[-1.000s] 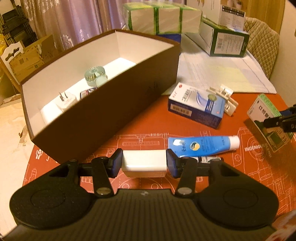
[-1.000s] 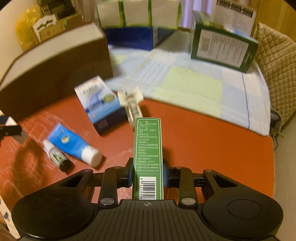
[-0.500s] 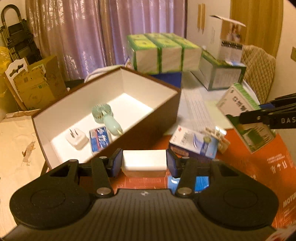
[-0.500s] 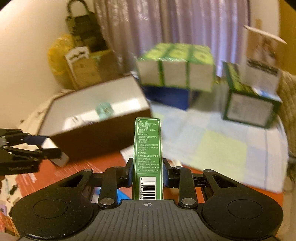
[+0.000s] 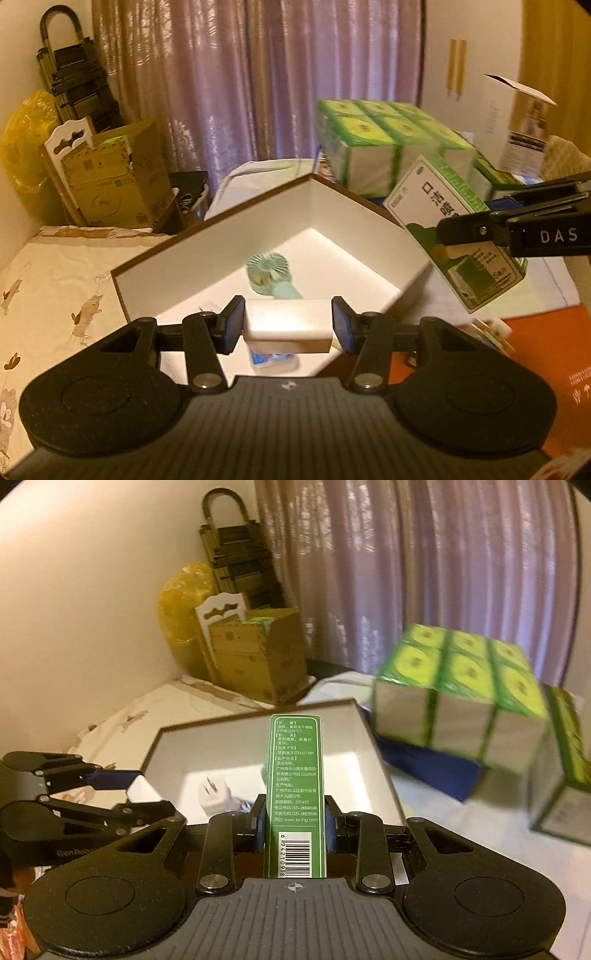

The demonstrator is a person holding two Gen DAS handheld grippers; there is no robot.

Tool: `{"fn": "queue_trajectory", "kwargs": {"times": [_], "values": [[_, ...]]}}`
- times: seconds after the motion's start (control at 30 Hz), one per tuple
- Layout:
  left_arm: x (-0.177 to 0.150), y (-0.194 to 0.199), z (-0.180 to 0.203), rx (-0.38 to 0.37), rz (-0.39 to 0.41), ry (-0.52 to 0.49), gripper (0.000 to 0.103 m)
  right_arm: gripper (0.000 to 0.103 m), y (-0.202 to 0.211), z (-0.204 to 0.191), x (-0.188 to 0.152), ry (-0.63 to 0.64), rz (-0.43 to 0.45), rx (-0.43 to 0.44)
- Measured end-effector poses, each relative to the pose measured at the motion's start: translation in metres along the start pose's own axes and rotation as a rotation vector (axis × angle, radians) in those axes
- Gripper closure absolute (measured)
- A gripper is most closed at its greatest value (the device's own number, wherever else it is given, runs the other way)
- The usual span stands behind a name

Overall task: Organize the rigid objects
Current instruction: 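Lift and carry the white block and green box over the brown box with both grippers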

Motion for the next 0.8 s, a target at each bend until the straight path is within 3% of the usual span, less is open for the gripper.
{"fn": "queue_trajectory", "kwargs": {"times": [0.27,0.57,0.8], "values": [[0.017,-0.053,-0.031,0.020,-0.042,0.009,0.057,0.076,-0.076,-0.001,0.029,0.027,-0.059,0.007],[0.014,-0.125,-0.054,0.005,-0.118,0.003,0.057,0.076,-0.164,0.016,0.018,0.036,-0.191,-0.042],[0.011,-0.169,-0.070,0.003,-0.171,0.018,0.057,0.076,-0.206,0.034,0.015,0.022,-0.241,-0.076]]}}
Point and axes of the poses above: each gripper's, at about its wrist camera, not at the fingertips, and y roughly against the way its jaws point, z to its right, x to its top, the point moved 9 cm from there along -y, roughly the way its jaws point, and after that the axes turned 2 degrees about -x, right-handed, at the moved point
